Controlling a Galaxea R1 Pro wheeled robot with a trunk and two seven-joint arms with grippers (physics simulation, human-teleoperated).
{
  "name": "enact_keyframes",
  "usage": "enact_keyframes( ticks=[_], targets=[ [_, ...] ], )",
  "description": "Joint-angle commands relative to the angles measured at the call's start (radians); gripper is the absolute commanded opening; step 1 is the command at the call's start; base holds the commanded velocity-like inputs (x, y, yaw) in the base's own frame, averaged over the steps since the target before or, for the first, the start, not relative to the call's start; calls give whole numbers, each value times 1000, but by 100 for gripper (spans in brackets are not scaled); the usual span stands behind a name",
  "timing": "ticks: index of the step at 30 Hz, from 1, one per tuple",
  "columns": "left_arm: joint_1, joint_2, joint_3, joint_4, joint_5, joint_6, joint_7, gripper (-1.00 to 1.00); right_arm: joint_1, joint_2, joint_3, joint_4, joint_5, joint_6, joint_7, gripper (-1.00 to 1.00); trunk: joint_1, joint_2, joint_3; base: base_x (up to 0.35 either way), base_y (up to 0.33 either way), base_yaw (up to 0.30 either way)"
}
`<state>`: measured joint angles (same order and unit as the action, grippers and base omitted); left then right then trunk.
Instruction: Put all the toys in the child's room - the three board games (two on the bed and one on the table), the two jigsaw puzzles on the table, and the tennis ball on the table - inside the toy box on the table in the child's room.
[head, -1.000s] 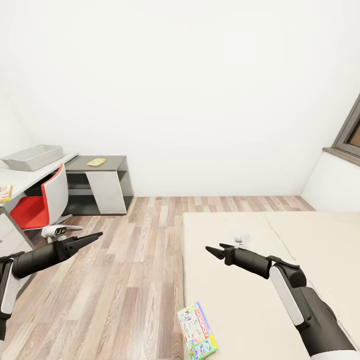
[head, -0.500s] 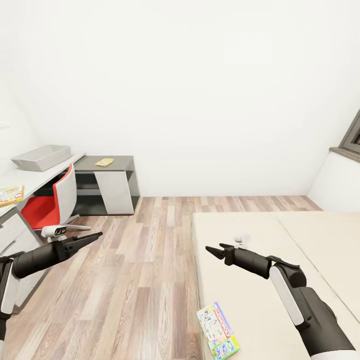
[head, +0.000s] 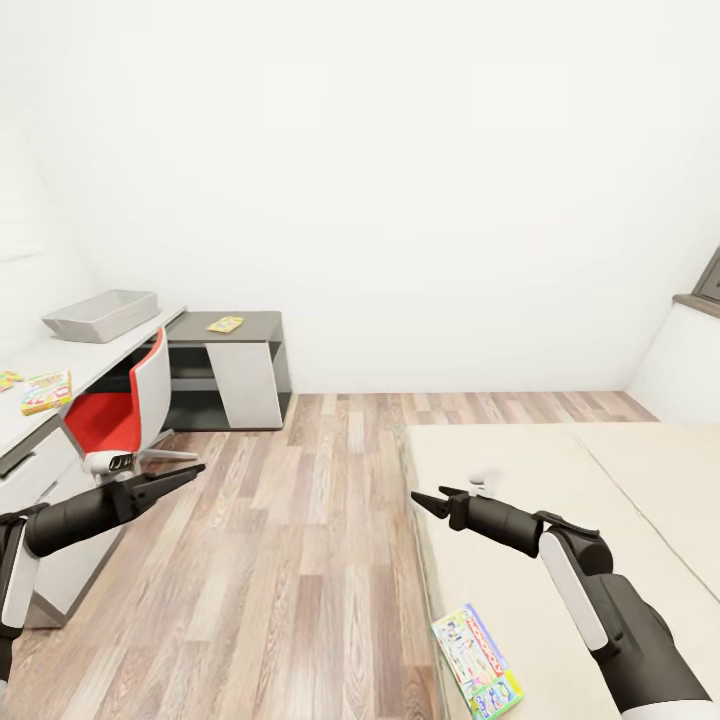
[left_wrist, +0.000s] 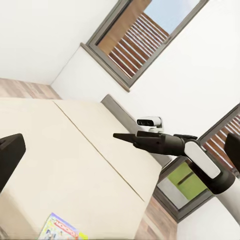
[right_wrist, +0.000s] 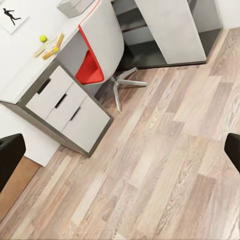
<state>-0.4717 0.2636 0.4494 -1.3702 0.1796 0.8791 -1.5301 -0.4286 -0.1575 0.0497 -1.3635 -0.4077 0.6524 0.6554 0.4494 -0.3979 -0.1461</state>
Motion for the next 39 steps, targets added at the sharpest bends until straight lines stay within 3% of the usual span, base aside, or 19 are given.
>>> enact_keyframes(
  ticks=[1, 14, 39],
  targets=[
    [-1, 0, 0, 0, 0, 11, -4, 100, -1, -1, 1, -1, -6, 7, -2, 100, 1, -2, -2, 0, 287, 0],
    [-1, 0, 0, 0, 0, 11, -4, 100, -1, 0, 1, 1, -5, 7, -3, 100, 1, -2, -2, 12, 287, 0],
    [-1, 0, 0, 0, 1, 11, -4, 100, -1, 1, 1, 3, -3, 7, -3, 100, 1, -2, -2, 112, 296, -19]
  ],
)
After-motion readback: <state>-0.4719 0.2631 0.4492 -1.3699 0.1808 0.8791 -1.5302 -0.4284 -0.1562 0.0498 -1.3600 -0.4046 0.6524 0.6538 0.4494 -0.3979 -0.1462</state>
